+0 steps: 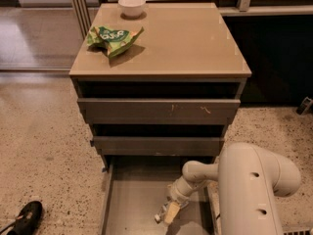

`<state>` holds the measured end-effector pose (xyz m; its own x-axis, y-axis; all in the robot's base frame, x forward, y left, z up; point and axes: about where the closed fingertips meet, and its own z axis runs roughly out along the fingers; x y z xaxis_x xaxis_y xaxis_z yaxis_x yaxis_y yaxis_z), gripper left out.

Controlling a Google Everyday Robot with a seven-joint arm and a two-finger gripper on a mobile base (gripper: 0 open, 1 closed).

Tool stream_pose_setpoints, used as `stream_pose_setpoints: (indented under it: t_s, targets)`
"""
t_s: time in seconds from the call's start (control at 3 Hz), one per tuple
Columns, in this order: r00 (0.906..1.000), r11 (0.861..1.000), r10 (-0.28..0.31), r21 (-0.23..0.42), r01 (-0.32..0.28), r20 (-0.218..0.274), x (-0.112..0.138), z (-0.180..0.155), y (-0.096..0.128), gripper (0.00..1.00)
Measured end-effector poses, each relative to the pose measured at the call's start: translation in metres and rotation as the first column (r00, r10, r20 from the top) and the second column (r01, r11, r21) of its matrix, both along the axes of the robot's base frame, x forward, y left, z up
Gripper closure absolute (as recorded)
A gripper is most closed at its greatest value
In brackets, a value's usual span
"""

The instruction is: Pick blue plastic bottle from bottom drawer and place on counter

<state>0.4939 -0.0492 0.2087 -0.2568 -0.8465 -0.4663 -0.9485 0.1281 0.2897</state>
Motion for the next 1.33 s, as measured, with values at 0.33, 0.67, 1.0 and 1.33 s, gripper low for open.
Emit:
stream_pose_setpoints:
  t_s: [0.33,0.67,1.0,1.33]
  targets:
    - [1.0000,1.000,0.000,0.000,0.000,0.000,0.000,0.000,0.000,0.00]
    - [0.9987,1.000,-0.021,-0.001,0.021,-0.046,-0.004,-0.020,-0.004,0.00]
    - [0.9938,0.999,-0.053,-0.002,0.054,-0.097,-0.007,-0.042,-0.011,0.00]
    - [0.9938,0.999,-0.053,-0.002,0.054,-0.097,-0.007,-0.042,-0.011,0.00]
